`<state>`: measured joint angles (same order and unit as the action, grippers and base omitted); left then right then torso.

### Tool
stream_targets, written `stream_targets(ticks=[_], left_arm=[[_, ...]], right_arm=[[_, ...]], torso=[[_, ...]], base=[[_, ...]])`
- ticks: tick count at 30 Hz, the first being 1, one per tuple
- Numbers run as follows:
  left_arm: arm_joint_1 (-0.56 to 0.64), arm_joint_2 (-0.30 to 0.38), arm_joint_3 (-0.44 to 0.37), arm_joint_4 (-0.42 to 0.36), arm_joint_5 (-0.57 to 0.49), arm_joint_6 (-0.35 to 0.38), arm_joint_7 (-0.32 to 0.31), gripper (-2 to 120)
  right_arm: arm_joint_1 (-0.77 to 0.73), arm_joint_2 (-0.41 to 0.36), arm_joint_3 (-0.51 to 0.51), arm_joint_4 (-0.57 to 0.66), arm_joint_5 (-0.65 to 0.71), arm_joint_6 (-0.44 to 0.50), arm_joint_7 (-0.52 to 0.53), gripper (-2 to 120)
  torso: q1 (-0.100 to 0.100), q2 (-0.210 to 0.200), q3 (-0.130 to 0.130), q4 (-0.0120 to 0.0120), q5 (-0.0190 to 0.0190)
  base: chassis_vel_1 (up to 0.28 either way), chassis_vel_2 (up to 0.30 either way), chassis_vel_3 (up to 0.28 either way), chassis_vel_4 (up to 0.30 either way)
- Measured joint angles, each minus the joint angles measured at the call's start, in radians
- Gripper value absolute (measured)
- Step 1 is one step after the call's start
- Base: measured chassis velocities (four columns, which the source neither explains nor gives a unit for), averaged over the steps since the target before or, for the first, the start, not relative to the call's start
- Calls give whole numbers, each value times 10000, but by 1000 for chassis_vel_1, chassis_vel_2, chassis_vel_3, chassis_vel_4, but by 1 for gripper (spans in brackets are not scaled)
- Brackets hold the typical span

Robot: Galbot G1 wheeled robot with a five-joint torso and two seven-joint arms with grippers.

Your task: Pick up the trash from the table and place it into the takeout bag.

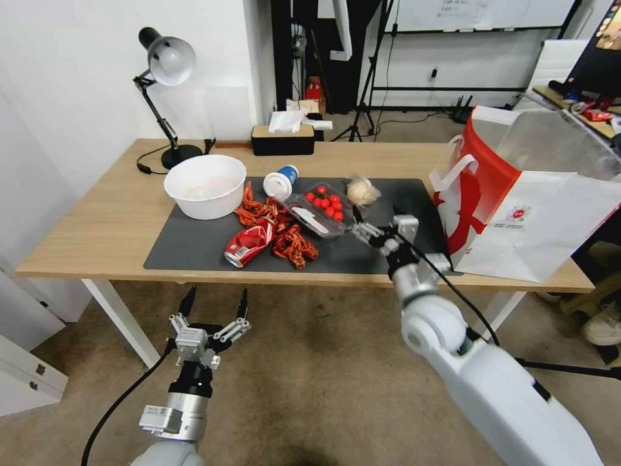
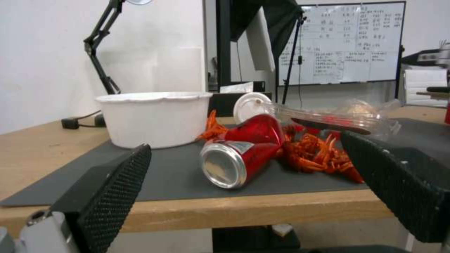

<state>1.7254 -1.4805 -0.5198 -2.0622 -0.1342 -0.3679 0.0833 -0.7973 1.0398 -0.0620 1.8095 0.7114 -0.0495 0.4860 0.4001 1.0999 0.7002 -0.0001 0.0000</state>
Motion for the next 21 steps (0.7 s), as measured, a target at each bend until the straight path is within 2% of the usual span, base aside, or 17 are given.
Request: stream_targets(ticks=[5, 12, 16, 18, 21], left_arm=[[-62, 55, -43, 114, -99, -1, 1, 100], [-103, 55, -51, 145, -146, -1, 2, 100], [-119, 54, -58, 154, -152, -1, 2, 100], [-134, 110, -96, 181, -229, -1, 3, 100], [-137, 144, -110, 186, -273, -1, 3, 100]], right_arm=[[1521, 232, -717, -923, 739, -726, 651, 100], [2727, 639, -1243, -1951, 1322, -1362, 1436, 100], [3338, 891, -1477, -2846, 1639, -1649, 1751, 100], [3958, 1203, -1681, -3799, 1805, -1893, 1957, 100], [4329, 1418, -1758, -4334, 1885, -2058, 2082, 100]], torso=[[0, 0, -1, 1, -2], [0, 0, -1, 2, 0], [0, 0, -1, 0, 0], [1, -1, 0, 0, -1], [0, 0, -1, 3, -1]], base=[[0, 0, 0, 0], [0, 0, 0, 0], [0, 0, 0, 0], [0, 0, 0, 0], [0, 0, 0, 0]])
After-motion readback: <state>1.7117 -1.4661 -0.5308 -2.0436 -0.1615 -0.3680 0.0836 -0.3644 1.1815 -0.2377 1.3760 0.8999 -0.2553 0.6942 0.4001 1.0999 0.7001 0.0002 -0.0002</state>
